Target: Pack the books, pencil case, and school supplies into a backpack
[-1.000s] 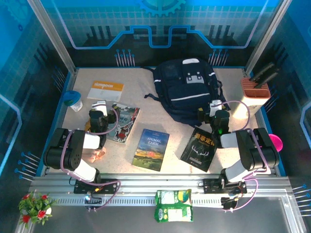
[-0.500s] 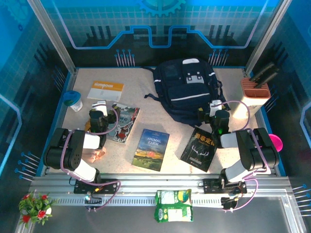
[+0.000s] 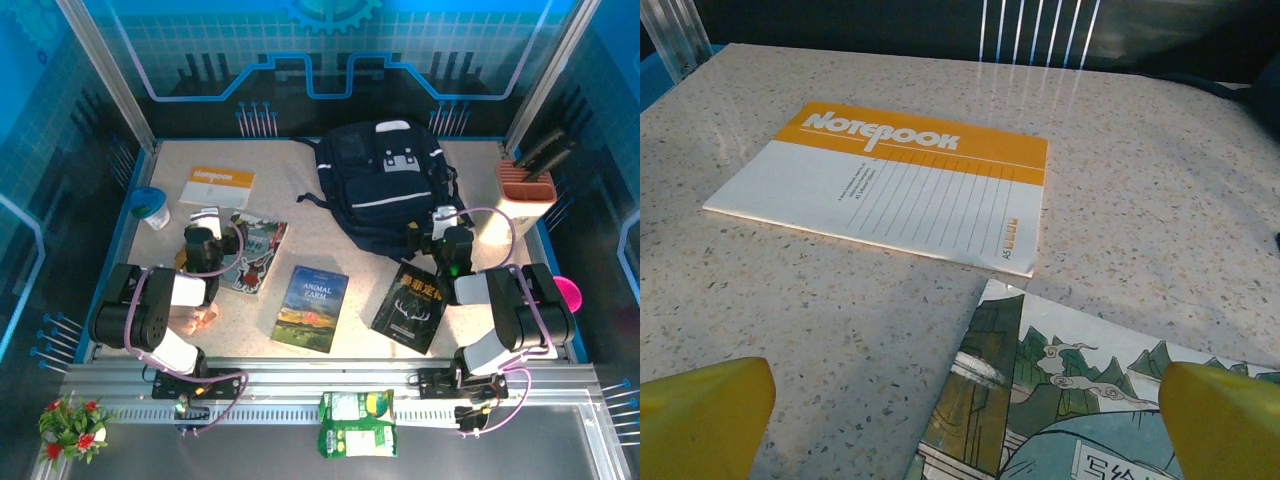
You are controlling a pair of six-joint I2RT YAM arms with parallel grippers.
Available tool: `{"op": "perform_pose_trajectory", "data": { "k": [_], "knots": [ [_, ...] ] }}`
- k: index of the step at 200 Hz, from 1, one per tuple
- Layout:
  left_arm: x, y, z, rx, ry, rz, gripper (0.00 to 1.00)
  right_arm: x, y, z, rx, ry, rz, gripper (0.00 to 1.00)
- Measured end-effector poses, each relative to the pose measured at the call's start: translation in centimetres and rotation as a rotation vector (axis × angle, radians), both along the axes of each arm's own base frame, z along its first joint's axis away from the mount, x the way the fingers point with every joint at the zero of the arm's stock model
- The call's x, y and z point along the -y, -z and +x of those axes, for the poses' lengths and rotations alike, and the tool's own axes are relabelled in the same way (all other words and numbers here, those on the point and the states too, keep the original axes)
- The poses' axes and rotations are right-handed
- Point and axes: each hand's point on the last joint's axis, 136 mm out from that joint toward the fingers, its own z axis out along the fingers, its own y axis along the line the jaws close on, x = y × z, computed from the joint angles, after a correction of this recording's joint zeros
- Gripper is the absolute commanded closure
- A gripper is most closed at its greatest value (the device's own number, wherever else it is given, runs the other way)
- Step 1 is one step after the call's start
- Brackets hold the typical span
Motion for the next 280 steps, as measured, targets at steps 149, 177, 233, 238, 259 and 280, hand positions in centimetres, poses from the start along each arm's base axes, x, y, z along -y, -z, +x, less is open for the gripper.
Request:
{"op": "perform_pose_trajectory", "data": {
  "k": [149, 177, 233, 238, 259, 280],
  "knots": [
    [-0.2, -8.1, -0.9, 0.110, -0.026, -0.052, 0.01, -2.6, -10.1, -0.8, 0.103, 0.002, 0.044, 0.00],
    [0.0, -11.4, -0.3, 0.117, -0.048, -0.168, 0.01, -3.3, -11.9, -0.2, 0.025, 0.018, 0.170, 0.00],
    [3.4, -12.0, 1.1, -0.047, 0.036, -0.418, 0.01, -6.2, -10.2, 0.3, -0.222, -0.049, 0.393, 0.00],
    [3.9, -11.7, 1.2, -0.075, 0.049, -0.434, 0.01, -6.6, -9.8, 0.3, -0.245, -0.063, 0.401, 0.00],
    [6.3, -9.4, 1.0, -0.212, 0.097, -0.476, 0.01, -8.5, -7.7, -0.7, -0.347, -0.104, 0.424, 0.00],
    [9.0, -7.0, -0.5, -0.348, 0.148, -0.484, 0.01, -11.3, -6.6, -2.3, -0.426, -0.163, 0.431, 0.00]
  ]
}}
